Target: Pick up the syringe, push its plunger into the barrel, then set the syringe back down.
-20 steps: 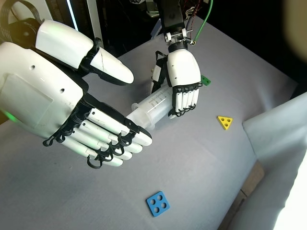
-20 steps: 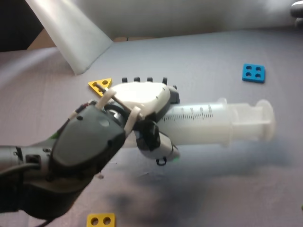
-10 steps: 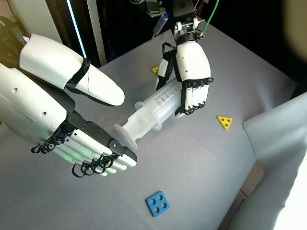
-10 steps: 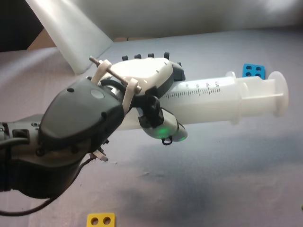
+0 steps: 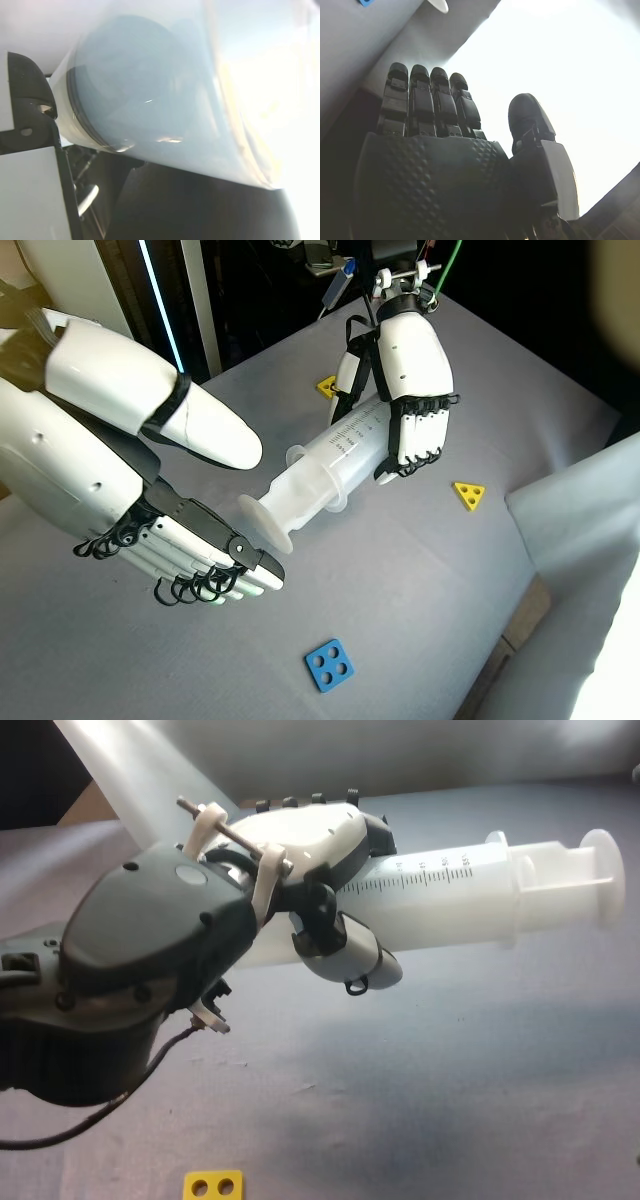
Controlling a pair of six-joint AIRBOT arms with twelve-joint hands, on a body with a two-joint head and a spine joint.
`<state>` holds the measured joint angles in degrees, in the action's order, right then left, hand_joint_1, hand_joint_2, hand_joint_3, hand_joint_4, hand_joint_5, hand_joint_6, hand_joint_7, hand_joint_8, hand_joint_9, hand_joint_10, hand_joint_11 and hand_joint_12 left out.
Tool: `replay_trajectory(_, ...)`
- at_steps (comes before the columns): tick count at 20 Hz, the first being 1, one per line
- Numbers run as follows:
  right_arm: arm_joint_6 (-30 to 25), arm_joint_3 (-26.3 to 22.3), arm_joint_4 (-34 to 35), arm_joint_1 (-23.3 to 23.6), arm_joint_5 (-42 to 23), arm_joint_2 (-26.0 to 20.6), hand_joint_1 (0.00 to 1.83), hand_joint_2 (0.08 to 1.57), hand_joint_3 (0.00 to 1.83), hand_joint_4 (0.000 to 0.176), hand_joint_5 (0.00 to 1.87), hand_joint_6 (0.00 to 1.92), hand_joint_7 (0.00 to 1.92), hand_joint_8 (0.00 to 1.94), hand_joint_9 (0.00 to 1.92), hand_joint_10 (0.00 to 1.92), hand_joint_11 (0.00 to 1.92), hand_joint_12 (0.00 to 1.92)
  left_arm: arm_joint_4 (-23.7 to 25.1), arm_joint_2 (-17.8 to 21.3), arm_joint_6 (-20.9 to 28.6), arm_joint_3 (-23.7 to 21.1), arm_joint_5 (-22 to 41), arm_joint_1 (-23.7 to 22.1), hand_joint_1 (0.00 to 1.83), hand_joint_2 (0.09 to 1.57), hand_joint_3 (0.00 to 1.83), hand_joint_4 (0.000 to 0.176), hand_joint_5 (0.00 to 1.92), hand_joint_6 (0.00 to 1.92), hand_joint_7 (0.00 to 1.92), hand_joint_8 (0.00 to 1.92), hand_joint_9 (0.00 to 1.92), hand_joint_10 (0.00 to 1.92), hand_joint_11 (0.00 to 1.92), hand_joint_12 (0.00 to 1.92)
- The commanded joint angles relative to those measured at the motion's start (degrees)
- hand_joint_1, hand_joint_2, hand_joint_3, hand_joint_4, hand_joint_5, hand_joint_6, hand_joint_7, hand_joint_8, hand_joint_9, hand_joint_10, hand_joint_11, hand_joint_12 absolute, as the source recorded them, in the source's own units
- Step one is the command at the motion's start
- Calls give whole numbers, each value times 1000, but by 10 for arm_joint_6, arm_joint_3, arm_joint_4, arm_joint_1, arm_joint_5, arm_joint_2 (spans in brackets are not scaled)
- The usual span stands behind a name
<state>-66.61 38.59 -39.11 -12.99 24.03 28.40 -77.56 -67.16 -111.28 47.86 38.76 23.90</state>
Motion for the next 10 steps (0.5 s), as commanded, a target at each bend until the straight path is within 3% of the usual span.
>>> replay_trajectory(1,-12,0,-11,4,-42,3,0,1418,1,0,102,1,77,4,42,5,14,7,35,2,3,-2,12,-11,1318,1278,0,0,725,1153,619,1672,589,1643,473,1407)
replay_trajectory(10,-44,9,-11,-3,-55,51,0,1414,0,0,100,0,74,0,39,1,15,13,19,10,-3,-2,7,-33,1318,1279,0,0,722,1161,614,1672,592,1649,455,1440)
